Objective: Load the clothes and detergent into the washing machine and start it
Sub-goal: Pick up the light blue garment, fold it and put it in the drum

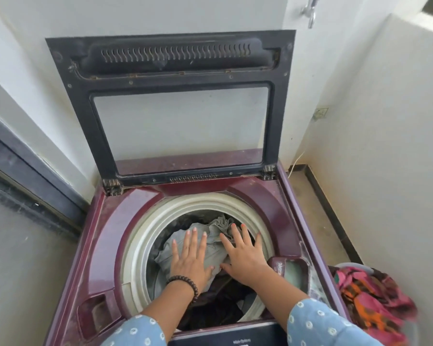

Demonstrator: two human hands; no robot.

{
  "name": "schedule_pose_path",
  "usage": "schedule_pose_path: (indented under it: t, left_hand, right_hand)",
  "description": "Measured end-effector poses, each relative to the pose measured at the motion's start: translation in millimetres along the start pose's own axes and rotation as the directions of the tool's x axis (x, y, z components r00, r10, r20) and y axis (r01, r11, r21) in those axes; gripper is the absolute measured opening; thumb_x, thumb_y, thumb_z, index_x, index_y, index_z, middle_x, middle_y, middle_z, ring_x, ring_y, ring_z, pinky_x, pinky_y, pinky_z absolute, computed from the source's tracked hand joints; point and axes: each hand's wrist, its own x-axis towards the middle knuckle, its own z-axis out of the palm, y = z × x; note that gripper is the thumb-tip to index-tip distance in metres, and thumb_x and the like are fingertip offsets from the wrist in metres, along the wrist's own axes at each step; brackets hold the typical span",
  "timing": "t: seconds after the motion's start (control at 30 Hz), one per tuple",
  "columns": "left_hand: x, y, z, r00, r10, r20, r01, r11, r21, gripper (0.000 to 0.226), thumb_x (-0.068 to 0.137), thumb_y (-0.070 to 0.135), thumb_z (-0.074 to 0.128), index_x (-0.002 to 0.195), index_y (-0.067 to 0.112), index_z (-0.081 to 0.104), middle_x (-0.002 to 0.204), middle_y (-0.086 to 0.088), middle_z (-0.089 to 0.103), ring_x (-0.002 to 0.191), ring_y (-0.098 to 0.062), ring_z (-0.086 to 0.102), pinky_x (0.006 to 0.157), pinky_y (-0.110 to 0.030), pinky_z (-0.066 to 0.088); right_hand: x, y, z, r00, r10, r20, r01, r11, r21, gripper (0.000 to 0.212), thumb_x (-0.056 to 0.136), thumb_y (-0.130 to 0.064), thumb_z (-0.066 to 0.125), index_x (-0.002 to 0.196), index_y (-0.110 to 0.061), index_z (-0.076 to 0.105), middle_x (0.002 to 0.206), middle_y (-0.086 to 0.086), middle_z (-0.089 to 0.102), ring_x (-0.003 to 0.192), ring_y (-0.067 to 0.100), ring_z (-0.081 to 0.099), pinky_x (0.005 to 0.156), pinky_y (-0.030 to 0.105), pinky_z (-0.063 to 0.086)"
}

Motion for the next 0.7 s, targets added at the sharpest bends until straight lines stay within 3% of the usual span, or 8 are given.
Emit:
schedule_pose_path:
  t: [0.07, 0.33, 0.53, 0.63, 0.7]
  left_hand:
    - [-3.1, 1.3, -0.4, 1.0, -0.011, -0.011, 0.011, 0.998, 0.059, 0.081, 0.1, 0.058, 0.022, 0.146, 0.016, -0.03, 0.145, -0.008, -0.046, 0.133, -0.022, -0.041, 0.092, -0.051, -0.04]
    - [-17.7, 16.4, -19.3, 0.993, 0.015, -0.113, 0.002, 0.989, 0.148, 0.082, 0.098, 0.063, 0.02, 0.138, 0.018, -0.037, 0.141, -0.008, -0.049, 0.132, -0.023, -0.042, 0.086, -0.052, -0.046]
    - [-17.4, 27.3, -36.2, 0.988, 0.038, -0.151, -0.016, 0.99, 0.143, 0.078, 0.098, 0.063, 0.017, 0.142, 0.02, -0.032, 0.147, -0.009, -0.042, 0.135, -0.023, -0.039, 0.106, -0.057, -0.027]
    - [-13.3, 42.4, -46.2, 0.964, 0.053, -0.261, -0.027, 0.994, 0.105, 0.075, 0.093, 0.064, 0.011, 0.15, 0.02, -0.007, 0.158, -0.01, -0.018, 0.147, -0.025, -0.023, 0.112, -0.058, -0.018]
    - [-9.1, 57.7, -56.4, 0.954, 0.088, -0.285, -0.054, 0.99, 0.127, 0.075, 0.093, 0.064, 0.01, 0.15, 0.02, -0.009, 0.158, -0.01, -0.019, 0.147, -0.025, -0.024, 0.112, -0.057, -0.018]
  right_hand:
    - [-5.7, 3.6, 2.8, 1.0, 0.008, 0.011, -0.008, 0.999, -0.052, 0.081, 0.096, -0.062, 0.036, 0.155, -0.029, -0.008, 0.162, 0.012, -0.02, 0.148, 0.036, -0.02, 0.112, 0.068, -0.005]
    - [-24.2, 7.3, -5.6, 0.992, -0.021, -0.125, 0.004, 0.991, -0.132, 0.078, 0.095, -0.068, 0.023, 0.154, -0.032, -0.013, 0.161, 0.008, -0.024, 0.148, 0.032, -0.024, 0.112, 0.067, -0.014]
    - [-40.5, 24.3, -15.6, 0.975, 0.022, -0.222, -0.045, 0.994, -0.097, 0.077, 0.095, -0.067, 0.023, 0.155, -0.03, -0.009, 0.162, 0.009, -0.022, 0.147, 0.032, -0.024, 0.112, 0.068, -0.011]
    - [-49.0, 38.4, -23.8, 0.959, 0.068, -0.273, -0.083, 0.996, -0.043, 0.078, 0.095, -0.068, 0.024, 0.155, -0.031, -0.009, 0.162, 0.009, -0.024, 0.147, 0.032, -0.026, 0.113, 0.066, -0.013]
    - [-55.4, 49.1, -31.1, 0.949, 0.101, -0.3, -0.107, 0.994, -0.004, 0.078, 0.095, -0.068, 0.024, 0.155, -0.031, -0.009, 0.161, 0.009, -0.025, 0.147, 0.032, -0.027, 0.113, 0.066, -0.013]
